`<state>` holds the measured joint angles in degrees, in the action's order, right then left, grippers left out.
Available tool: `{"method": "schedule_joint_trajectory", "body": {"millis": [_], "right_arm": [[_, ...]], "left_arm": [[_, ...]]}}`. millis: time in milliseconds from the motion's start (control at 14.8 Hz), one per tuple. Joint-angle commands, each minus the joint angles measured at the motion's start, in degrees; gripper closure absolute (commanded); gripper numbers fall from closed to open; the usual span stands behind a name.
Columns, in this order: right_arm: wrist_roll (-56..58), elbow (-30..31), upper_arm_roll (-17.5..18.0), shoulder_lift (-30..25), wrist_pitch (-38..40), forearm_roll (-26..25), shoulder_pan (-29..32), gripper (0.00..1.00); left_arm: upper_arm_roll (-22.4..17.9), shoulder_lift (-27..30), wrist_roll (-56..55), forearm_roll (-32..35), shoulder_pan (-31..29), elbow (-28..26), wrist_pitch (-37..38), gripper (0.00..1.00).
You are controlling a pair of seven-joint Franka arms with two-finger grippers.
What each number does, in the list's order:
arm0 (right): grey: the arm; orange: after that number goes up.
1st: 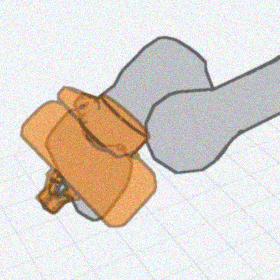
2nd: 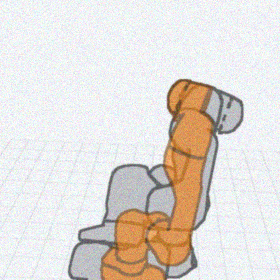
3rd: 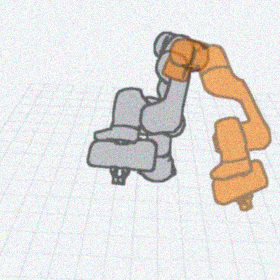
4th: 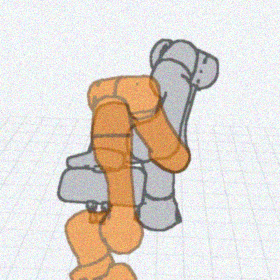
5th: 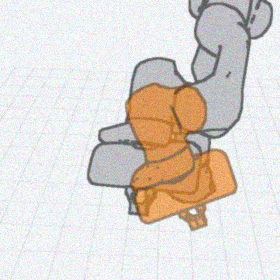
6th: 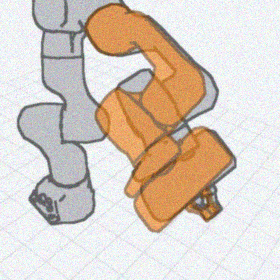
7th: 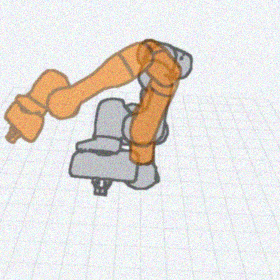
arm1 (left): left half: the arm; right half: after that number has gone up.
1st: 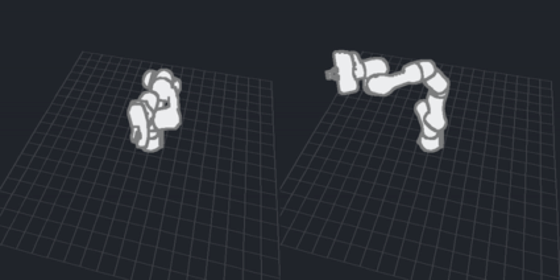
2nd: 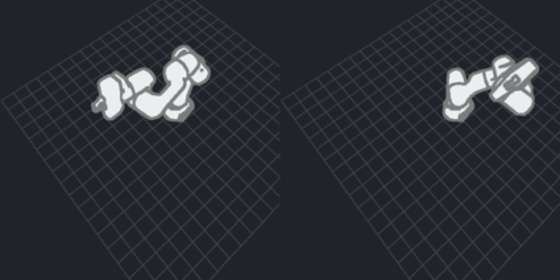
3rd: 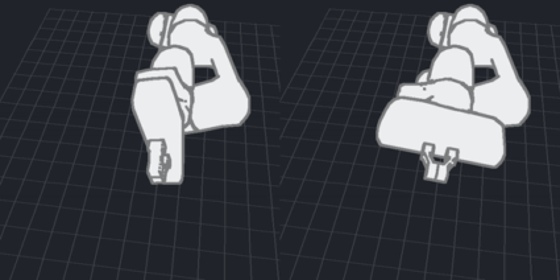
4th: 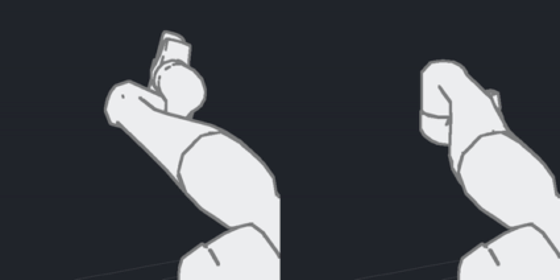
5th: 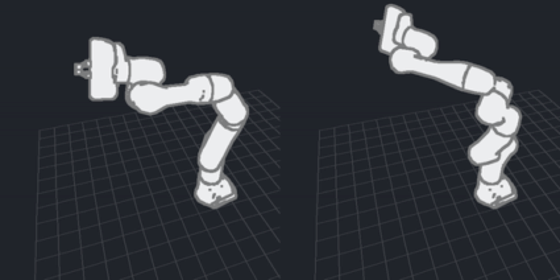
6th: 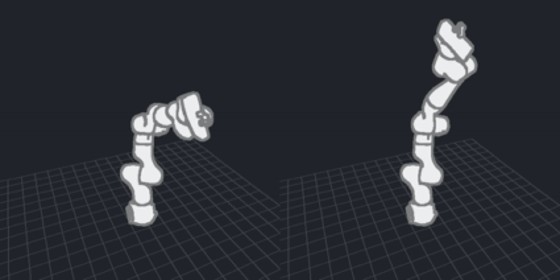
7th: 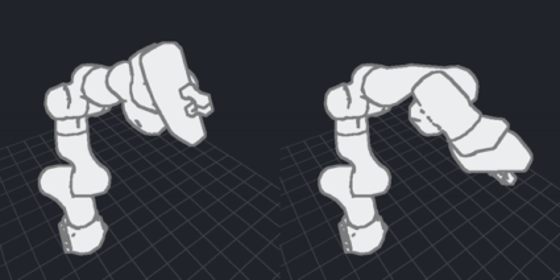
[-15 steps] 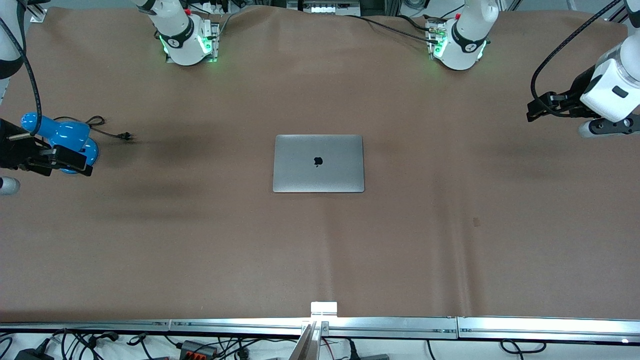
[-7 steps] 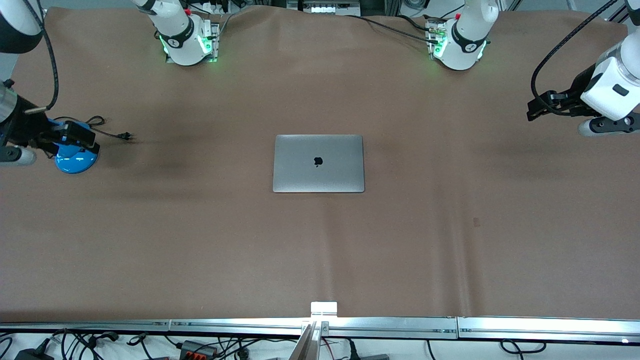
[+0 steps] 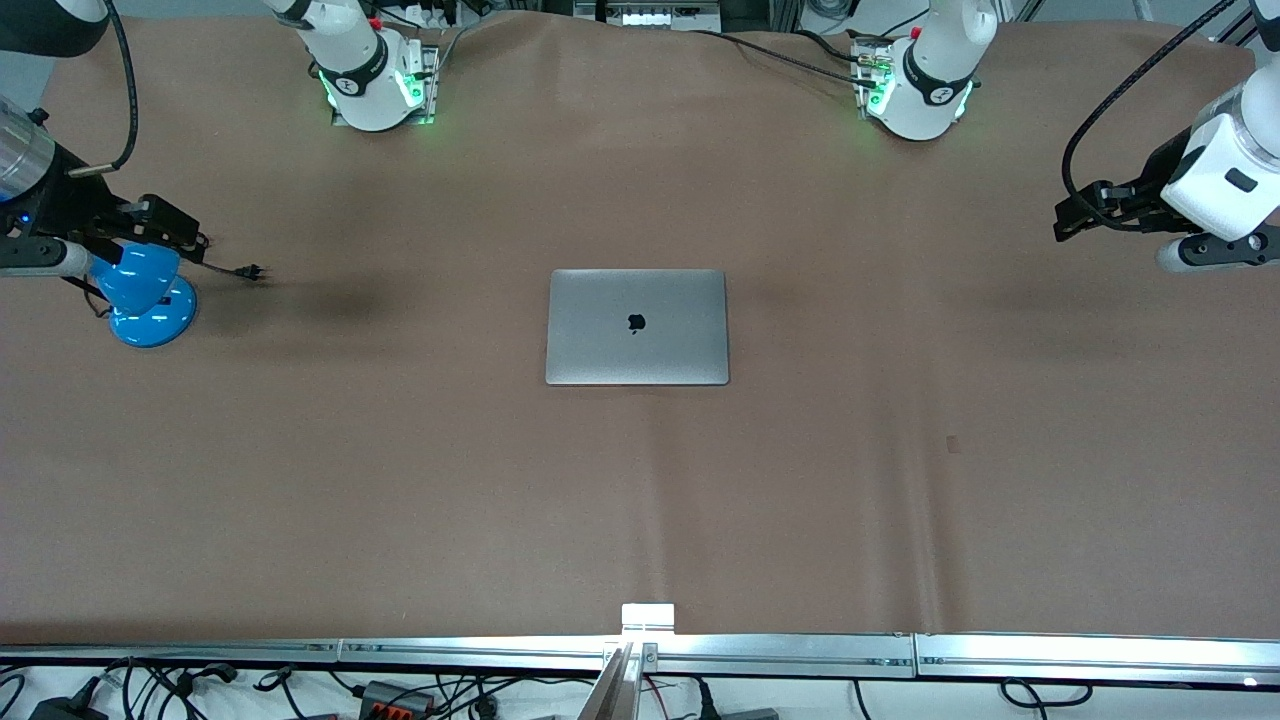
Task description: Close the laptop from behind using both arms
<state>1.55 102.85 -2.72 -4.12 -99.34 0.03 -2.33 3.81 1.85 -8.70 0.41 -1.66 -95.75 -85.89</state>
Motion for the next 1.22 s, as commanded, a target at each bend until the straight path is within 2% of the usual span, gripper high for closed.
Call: {"method": "schedule_joint_trajectory", "body": {"millis": [0, 203, 474, 609, 880, 1151], "right_arm": [[0.56, 1.74, 0.52, -2.64, 0.89, -0.65, 0.22, 0.00], [1.08, 1.39, 0.52, -2.21, 0.29, -0.91, -0.13, 0.00], [0.82, 0.86, 0.43, -1.85, 0.19, -0.21, 0.13, 0.00], [1.00, 0.69, -0.88, -2.11, 0.54, 1.19, 0.66, 0.00], [1.09, 0.69, -0.62, -1.94, 0.28, 0.94, 0.14, 0.00], [1.17, 0.77, -0.62, -1.85, 0.37, 0.76, 0.14, 0.00]], "left_arm": [[-0.03, 0.35, 0.09, -0.32, -0.10, 0.91, 0.73, 0.00], [0.50, -1.58, 1.58, -0.32, 0.25, 5.04, 6.85, 0.00], [0.33, -1.85, 1.93, -0.32, -0.10, 5.14, 7.05, 0.00], [0.32, -1.85, 1.85, -0.32, -0.10, 5.14, 7.05, 0.00], [0.41, -1.94, 2.02, -0.40, -0.01, 5.14, 6.36, 0.00], [0.68, -1.94, 2.20, -0.41, 0.25, 4.52, 0.56, 0.00]]}}
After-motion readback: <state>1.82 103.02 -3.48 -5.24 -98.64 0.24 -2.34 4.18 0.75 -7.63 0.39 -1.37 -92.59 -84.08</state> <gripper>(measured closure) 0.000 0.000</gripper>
